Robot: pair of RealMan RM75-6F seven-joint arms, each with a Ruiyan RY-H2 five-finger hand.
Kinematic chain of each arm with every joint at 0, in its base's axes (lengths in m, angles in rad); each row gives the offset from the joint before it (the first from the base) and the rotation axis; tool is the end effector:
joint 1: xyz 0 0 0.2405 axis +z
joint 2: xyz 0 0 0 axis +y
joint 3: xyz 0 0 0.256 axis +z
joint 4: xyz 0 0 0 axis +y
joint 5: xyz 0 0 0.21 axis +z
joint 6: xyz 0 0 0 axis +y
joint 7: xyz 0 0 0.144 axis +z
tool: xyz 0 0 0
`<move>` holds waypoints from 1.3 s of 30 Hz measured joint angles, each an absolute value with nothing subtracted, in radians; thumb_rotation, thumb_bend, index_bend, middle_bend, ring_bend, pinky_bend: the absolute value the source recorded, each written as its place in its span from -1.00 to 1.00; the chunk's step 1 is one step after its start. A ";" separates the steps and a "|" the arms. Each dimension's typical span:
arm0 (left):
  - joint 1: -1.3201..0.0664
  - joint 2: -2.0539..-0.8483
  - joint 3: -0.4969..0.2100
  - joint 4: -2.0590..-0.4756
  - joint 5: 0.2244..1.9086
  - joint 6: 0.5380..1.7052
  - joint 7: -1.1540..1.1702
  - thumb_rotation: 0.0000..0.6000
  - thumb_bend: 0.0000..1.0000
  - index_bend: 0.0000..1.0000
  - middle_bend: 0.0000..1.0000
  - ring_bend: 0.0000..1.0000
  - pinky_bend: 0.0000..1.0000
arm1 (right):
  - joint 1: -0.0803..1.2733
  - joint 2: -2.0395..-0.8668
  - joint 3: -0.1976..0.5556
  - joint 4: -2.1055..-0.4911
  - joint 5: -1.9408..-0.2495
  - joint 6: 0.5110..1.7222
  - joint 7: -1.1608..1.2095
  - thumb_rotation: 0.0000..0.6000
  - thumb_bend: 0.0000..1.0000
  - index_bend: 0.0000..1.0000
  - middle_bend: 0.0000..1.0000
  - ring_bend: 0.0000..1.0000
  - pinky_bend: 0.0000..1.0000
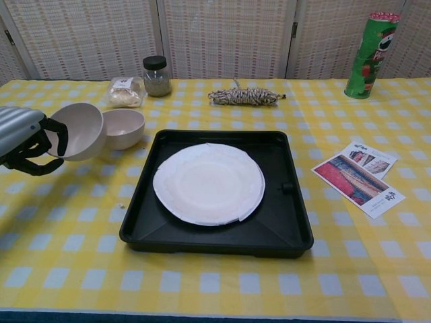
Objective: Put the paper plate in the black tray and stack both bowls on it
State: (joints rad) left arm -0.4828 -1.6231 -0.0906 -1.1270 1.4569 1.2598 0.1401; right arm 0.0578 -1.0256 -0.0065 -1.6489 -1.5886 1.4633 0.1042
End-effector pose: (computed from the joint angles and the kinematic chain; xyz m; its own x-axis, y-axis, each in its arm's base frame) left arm -0.2533 0.3087 0.0114 0.5155 0.0038 0.8569 0.8193 -0.2950 -0.4916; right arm -0.3099 -0.1599 0.1700 0.3598 -0.0943 0.9283 -0.9328 -0.0594 0.3555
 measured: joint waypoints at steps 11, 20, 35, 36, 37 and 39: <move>-0.561 -1.546 -0.099 -1.484 1.469 1.161 0.326 1.00 -0.05 0.30 1.00 1.00 1.00 | 0.054 -1.012 -0.012 -1.637 -1.606 1.478 0.147 1.00 -0.52 -1.00 -1.00 -1.00 -1.00; -0.663 -1.631 -0.137 -1.518 1.396 1.024 0.387 1.00 -0.04 0.30 1.00 1.00 1.00 | 0.058 -0.996 -0.009 -1.628 -1.586 1.461 0.199 1.00 -0.53 -1.00 -1.00 -1.00 -1.00; -0.735 -1.790 -0.148 -1.317 1.411 1.017 0.355 1.00 -0.04 0.26 1.00 1.00 1.00 | 0.043 -0.975 -0.004 -1.605 -1.567 1.477 0.264 1.00 -0.52 -1.00 -1.00 -1.00 -1.00; -0.736 -1.795 -0.147 -1.311 1.412 1.019 0.350 1.00 -0.04 0.21 1.00 1.00 1.00 | 0.044 -0.974 -0.003 -1.605 -1.566 1.475 0.264 1.00 -0.52 -1.00 -1.00 -1.00 -1.00; -0.737 -1.802 -0.146 -1.305 1.414 1.022 0.343 1.00 -0.04 0.16 1.00 1.00 1.00 | 0.043 -0.974 -0.003 -1.605 -1.567 1.476 0.264 1.00 -0.52 -1.00 -1.00 -1.00 -1.00; -0.737 -1.814 -0.144 -1.296 1.415 1.027 0.340 1.00 -0.04 0.06 1.00 1.00 1.00 | 0.041 -0.974 -0.003 -1.606 -1.569 1.482 0.264 1.00 -0.52 -1.00 -1.00 -1.00 -1.00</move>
State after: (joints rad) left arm -0.7374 -1.8140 -0.1440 -1.2963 1.4146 1.0273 0.3401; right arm 0.0413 -0.9740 -0.0031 -1.6058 -1.5692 1.4825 0.2645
